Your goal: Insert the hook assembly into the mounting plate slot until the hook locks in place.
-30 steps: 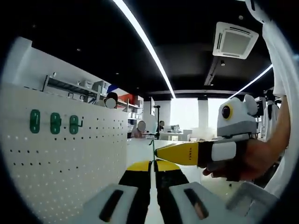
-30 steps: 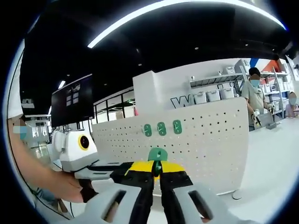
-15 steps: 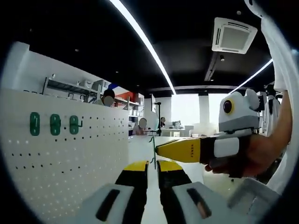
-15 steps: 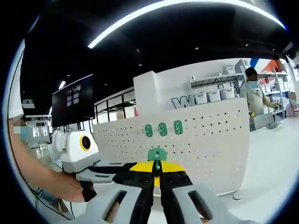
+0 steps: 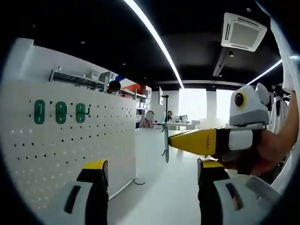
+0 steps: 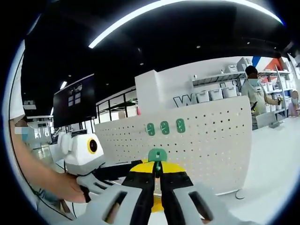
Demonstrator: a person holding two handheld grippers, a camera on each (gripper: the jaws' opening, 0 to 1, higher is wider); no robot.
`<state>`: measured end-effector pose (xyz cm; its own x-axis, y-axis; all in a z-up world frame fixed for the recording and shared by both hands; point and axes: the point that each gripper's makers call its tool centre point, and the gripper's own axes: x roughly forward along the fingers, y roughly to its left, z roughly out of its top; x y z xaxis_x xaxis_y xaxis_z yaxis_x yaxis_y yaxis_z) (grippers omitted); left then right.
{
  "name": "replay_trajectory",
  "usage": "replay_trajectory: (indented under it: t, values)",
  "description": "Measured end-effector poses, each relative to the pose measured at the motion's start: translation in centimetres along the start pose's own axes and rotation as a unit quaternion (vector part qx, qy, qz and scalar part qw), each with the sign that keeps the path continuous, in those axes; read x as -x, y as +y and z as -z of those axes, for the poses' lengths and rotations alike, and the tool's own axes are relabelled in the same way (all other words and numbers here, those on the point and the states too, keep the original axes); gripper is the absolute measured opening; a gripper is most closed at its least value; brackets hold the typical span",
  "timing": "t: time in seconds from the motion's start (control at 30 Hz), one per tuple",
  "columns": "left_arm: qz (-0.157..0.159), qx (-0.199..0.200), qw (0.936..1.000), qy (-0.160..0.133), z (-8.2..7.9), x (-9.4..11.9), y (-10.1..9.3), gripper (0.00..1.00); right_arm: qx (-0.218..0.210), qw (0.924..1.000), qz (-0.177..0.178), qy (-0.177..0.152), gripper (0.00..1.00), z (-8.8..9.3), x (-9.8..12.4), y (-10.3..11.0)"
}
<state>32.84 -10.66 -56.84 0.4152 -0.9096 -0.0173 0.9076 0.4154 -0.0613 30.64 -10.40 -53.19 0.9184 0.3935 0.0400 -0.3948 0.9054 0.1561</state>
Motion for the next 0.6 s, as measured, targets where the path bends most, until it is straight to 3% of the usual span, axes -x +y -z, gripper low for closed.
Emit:
replay_trajectory:
  t: [0.3, 0.6]
  values:
    - [-0.010, -0.003, 0.9999, 0.003, 0.2, 0.6, 0.5, 0.84, 0.009, 1.0000, -0.001, 0.001, 0.01, 0.0, -0.4, -0.1]
    - [-0.053, 0.005, 0.9986, -0.005, 0.2, 3.7, 3.0, 0.84, 0.026, 0.9996, 0.010, 0.002, 0.01, -0.5, -1.9, -1.4]
